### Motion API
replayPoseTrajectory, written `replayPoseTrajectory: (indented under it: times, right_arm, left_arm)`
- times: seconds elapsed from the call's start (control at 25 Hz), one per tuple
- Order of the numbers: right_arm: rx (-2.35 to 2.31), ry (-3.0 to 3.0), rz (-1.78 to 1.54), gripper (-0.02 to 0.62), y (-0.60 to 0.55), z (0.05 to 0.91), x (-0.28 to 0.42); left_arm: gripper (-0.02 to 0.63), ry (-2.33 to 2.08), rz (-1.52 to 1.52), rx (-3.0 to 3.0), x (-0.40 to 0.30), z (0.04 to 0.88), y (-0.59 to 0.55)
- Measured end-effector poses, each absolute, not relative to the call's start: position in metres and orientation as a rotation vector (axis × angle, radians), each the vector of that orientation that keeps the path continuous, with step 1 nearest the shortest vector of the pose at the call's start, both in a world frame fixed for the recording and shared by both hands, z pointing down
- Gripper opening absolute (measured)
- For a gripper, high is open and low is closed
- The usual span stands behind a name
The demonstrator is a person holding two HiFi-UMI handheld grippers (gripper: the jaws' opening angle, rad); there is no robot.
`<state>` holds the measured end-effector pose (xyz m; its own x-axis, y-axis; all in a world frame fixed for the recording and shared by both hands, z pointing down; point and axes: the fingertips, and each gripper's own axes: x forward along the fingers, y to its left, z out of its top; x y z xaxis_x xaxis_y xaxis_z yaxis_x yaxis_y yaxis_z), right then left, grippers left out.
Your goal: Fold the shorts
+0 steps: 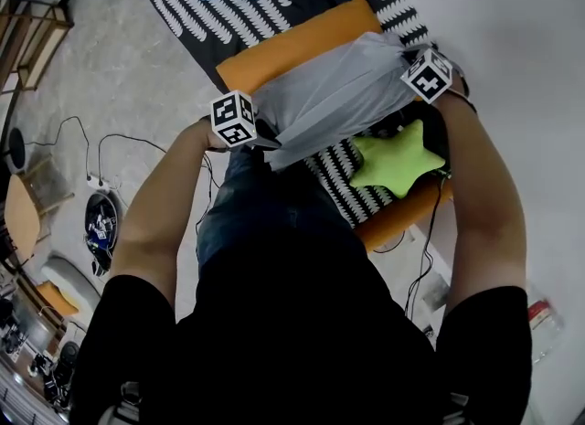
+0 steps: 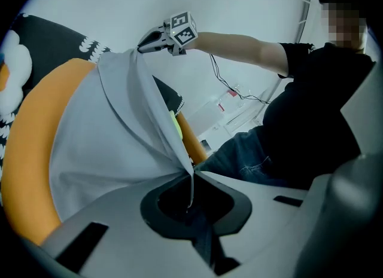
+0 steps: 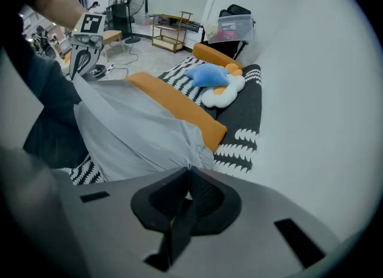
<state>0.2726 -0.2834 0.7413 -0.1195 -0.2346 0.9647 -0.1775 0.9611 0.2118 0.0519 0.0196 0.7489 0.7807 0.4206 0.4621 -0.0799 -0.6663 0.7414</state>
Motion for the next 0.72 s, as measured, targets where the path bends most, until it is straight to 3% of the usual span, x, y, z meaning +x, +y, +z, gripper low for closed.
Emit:
replayPoseTrajectory:
  times: [0.72]
  right_arm:
    - [0.343, -1.629, -0.037, 0.01, -0.23, 0.792, 0.328]
  left_arm:
    - [0.023, 0.17, 0.824, 2.192, 0.099, 0.792, 0.072]
